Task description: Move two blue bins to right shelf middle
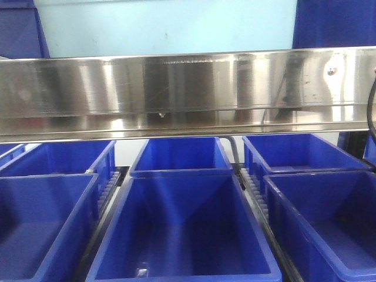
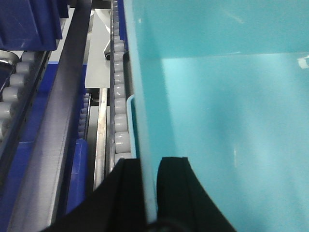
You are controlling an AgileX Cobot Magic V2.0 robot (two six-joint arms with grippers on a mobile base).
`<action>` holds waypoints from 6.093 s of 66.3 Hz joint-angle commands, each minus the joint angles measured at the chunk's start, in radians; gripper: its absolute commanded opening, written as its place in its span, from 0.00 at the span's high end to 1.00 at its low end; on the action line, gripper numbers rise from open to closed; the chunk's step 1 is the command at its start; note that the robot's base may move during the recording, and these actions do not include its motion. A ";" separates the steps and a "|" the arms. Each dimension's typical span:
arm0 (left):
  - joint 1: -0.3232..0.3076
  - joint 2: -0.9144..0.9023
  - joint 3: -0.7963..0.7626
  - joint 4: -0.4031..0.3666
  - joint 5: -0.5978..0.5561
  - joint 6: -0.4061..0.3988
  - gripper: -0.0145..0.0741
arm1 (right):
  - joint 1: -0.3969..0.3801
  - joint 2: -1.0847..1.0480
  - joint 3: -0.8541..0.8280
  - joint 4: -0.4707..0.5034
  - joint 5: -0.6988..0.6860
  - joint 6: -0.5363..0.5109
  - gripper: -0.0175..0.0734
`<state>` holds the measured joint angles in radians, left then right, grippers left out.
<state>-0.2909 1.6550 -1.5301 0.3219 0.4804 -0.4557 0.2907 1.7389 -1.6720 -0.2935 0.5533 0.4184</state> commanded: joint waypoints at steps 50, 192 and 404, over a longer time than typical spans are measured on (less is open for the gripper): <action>0.000 -0.001 -0.314 -0.108 0.491 -0.007 0.46 | -0.044 -0.009 -0.270 0.208 0.471 -0.090 0.44; 0.094 0.187 -0.394 -0.476 0.741 0.174 0.96 | -0.129 0.112 -0.289 0.521 0.668 -0.290 0.98; 0.095 0.166 -0.914 -0.448 0.723 0.296 0.96 | -0.119 0.072 -0.729 0.521 0.582 -0.425 0.98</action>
<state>-0.1950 1.8418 -2.4257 -0.0770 1.2944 -0.1745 0.1650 1.8286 -2.3849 0.1744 1.2153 0.0150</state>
